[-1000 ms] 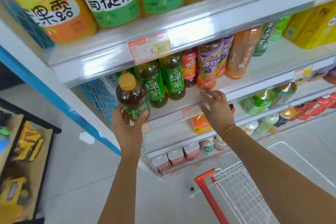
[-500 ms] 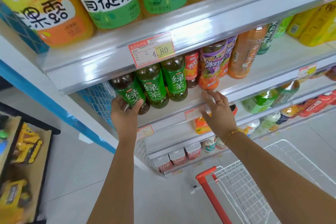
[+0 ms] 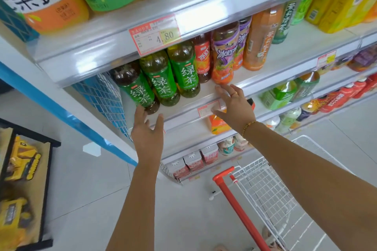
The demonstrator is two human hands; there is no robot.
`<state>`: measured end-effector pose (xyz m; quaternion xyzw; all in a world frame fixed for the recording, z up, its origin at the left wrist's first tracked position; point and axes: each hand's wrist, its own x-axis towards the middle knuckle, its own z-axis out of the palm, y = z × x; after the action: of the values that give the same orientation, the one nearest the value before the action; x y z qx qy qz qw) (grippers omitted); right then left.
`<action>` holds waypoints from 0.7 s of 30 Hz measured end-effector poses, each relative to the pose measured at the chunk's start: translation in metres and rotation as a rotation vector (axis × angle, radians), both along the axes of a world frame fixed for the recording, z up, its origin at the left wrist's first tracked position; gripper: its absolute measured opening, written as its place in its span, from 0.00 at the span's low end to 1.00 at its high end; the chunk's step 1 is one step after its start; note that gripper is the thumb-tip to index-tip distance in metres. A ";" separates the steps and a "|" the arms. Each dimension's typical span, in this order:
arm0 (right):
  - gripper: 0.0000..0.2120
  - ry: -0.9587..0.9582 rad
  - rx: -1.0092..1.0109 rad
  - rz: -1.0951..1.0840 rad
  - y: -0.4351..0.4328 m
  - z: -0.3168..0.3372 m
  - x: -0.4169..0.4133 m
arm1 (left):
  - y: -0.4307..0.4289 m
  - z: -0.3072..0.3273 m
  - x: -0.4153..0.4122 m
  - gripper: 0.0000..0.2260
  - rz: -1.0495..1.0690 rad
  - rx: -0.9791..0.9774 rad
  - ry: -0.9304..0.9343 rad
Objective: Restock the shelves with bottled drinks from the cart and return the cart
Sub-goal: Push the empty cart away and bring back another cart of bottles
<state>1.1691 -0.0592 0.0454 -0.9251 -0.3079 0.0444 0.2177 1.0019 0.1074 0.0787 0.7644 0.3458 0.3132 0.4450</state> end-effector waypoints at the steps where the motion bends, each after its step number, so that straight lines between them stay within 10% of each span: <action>1: 0.33 -0.002 -0.014 0.012 -0.001 0.001 0.001 | -0.014 -0.004 -0.008 0.18 -0.024 0.013 -0.017; 5: 0.33 0.037 0.022 0.099 -0.014 0.001 0.005 | -0.075 -0.028 -0.030 0.00 -0.311 0.050 0.143; 11: 0.18 0.147 0.226 0.017 -0.065 -0.027 -0.031 | -0.144 -0.116 -0.043 0.12 -0.817 0.016 0.596; 15: 0.13 0.346 -0.117 -0.087 -0.135 -0.076 -0.084 | -0.178 -0.173 -0.067 0.25 -1.113 0.125 0.862; 21: 0.11 0.772 -0.401 0.017 -0.206 -0.134 -0.157 | -0.190 -0.211 -0.079 0.21 -0.986 0.183 0.718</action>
<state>1.0119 -0.2655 -0.0884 -0.8622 -0.1967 0.4478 0.1322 0.9231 -0.0830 -0.1328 0.9271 0.0519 -0.1778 0.3257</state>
